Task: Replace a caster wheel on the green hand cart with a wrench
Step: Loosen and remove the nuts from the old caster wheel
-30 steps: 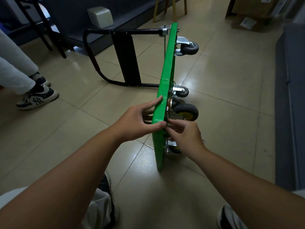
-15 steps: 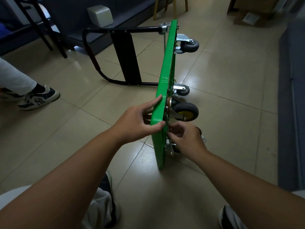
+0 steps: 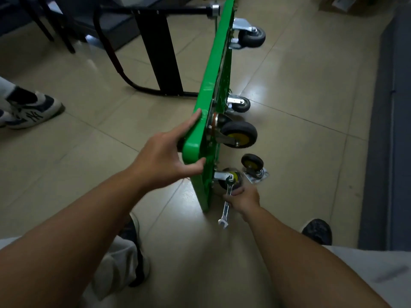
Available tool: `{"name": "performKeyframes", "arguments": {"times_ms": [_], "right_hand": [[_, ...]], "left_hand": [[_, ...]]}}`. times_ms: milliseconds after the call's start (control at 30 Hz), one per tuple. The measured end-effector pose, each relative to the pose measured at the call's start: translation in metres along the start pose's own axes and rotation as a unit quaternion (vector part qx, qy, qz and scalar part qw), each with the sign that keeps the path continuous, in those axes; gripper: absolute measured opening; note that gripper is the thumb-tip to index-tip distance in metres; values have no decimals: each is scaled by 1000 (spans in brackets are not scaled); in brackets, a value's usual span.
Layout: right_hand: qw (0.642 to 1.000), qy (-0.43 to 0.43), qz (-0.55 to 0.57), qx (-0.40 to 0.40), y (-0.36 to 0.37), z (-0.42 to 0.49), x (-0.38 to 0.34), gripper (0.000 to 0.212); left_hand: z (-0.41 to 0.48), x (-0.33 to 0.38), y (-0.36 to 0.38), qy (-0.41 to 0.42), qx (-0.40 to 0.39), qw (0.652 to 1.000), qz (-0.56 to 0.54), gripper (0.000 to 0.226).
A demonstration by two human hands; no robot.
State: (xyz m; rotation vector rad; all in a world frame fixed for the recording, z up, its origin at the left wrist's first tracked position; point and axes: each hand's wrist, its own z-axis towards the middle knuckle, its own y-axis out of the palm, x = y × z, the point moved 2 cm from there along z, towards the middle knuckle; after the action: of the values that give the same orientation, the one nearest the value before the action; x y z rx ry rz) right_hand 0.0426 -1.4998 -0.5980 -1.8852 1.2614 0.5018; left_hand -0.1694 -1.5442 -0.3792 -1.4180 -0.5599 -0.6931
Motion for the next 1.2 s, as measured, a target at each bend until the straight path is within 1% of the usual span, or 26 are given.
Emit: {"name": "performKeyframes", "arguments": {"times_ms": [100,200,267,400,533,633,733,800,867,1000,1133,1200], "right_hand": [[998,55,6,-10,6,24,36,27],[996,84,8,-16,14,36,68,24],[995,101,-13,-5,15,41,84,24],[991,115,-68,16,9,46,100,11],[987,117,-100,36,11,53,120,16],[977,136,-156,54,16,49,133,10],[971,145,-186,47,17,44,142,6],[966,158,-204,28,20,43,148,8],[965,160,-206,17,23,40,149,11],[974,132,-183,26,26,42,145,16],[974,113,-194,12,27,43,132,14],[973,85,-214,-10,25,44,124,22]], "left_hand": [[-2,-2,2,1,-2,1000,-24,103],[-1,-3,4,12,2,1000,-25,101],[0,-4,5,26,6,999,-17,100],[1,-5,5,56,22,998,0,98],[3,-6,6,69,27,997,16,96],[3,-6,5,76,30,996,34,96],[4,-5,5,81,31,995,44,95],[5,-5,5,79,31,995,47,95],[6,-6,6,77,30,995,49,95],[6,-6,6,82,31,995,46,95],[6,-7,6,80,28,995,47,95],[7,-8,6,81,20,995,56,96]]}}
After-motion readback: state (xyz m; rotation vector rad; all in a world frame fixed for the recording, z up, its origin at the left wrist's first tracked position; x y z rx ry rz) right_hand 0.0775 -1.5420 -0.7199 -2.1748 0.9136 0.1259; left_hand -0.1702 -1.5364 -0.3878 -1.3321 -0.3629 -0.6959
